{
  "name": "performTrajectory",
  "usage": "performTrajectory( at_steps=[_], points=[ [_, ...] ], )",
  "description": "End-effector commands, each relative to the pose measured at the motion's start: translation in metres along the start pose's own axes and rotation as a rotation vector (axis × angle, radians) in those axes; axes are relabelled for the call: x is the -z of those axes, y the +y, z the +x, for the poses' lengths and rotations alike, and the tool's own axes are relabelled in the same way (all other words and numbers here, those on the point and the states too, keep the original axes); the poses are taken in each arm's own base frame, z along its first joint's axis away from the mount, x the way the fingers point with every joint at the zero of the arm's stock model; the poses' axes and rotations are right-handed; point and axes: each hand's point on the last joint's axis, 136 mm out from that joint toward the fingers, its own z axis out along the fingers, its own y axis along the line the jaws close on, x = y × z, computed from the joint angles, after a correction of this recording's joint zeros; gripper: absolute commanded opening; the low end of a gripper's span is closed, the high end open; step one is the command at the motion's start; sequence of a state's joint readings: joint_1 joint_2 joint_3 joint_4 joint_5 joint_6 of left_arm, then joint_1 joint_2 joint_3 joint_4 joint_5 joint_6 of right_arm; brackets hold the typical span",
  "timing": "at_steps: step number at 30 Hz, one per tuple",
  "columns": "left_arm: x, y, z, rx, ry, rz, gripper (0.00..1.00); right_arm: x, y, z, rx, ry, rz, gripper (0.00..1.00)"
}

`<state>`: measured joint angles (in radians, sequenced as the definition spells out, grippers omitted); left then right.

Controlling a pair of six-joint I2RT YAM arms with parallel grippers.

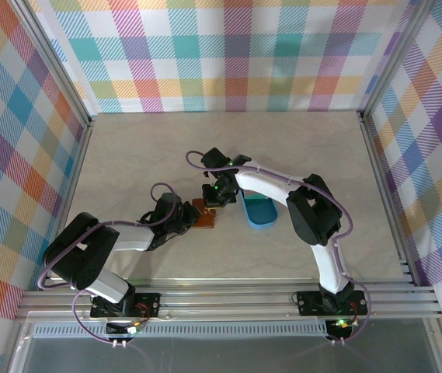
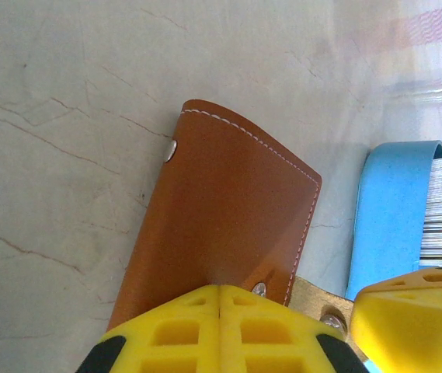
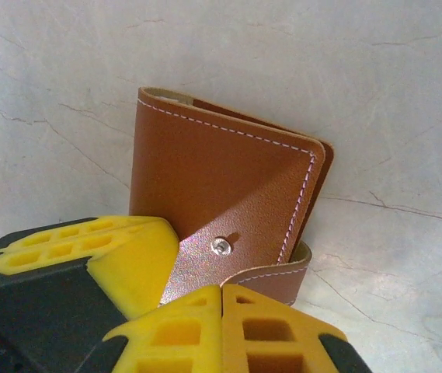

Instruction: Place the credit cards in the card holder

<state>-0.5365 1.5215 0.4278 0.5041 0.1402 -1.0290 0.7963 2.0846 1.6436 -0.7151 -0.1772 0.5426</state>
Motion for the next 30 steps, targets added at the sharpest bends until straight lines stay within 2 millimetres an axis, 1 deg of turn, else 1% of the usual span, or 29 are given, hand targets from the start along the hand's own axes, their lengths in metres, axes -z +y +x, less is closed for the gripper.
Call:
performTrajectory(
  at_steps=[1, 6, 11, 17, 30],
  points=[
    [-0.002, 0.026, 0.020, 0.001, 0.060, -0.079, 0.00, -0.005, 0.007, -0.004, -0.012, -0.002, -0.020, 0.00],
    [-0.002, 0.027, 0.020, 0.002, 0.061, -0.080, 0.00, -0.014, 0.003, -0.001, -0.021, 0.017, -0.012, 0.00],
    [-0.003, 0.028, 0.021, 0.003, 0.063, -0.079, 0.00, -0.020, 0.005, 0.001, -0.028, 0.028, -0.039, 0.00],
    [-0.004, 0.026, 0.021, 0.004, 0.066, -0.073, 0.00, -0.023, 0.002, -0.003, -0.037, 0.017, -0.025, 0.00],
    [-0.005, 0.026, 0.022, 0.005, 0.070, -0.073, 0.00, -0.033, 0.000, -0.001, -0.047, 0.037, -0.023, 0.00]
  ],
)
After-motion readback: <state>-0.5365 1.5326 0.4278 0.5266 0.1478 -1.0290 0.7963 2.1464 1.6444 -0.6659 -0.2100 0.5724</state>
